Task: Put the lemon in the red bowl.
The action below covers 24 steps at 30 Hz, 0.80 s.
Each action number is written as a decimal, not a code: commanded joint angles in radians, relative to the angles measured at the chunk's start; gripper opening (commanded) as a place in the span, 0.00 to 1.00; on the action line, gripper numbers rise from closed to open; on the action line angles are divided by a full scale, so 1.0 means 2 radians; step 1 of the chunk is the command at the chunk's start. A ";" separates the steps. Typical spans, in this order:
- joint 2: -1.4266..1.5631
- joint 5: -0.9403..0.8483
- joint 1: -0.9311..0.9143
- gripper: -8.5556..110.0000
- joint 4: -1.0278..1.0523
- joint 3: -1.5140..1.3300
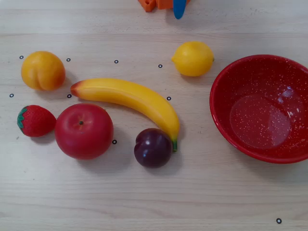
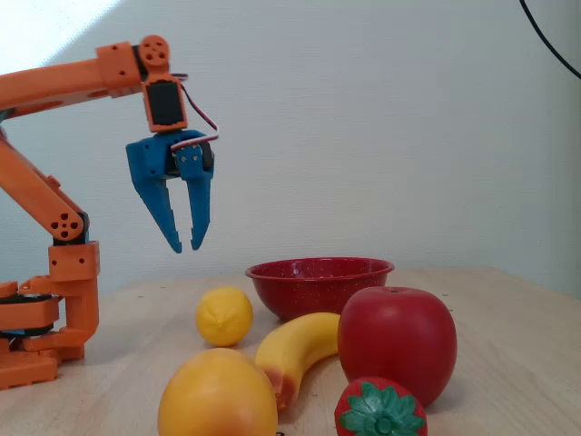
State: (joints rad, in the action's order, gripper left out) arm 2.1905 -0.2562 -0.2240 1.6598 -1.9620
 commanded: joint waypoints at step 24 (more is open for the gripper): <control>-0.148 -0.049 -0.093 0.38 0.012 0.092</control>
State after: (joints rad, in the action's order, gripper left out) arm 1.8669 -0.3789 -0.3774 1.6843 -1.8807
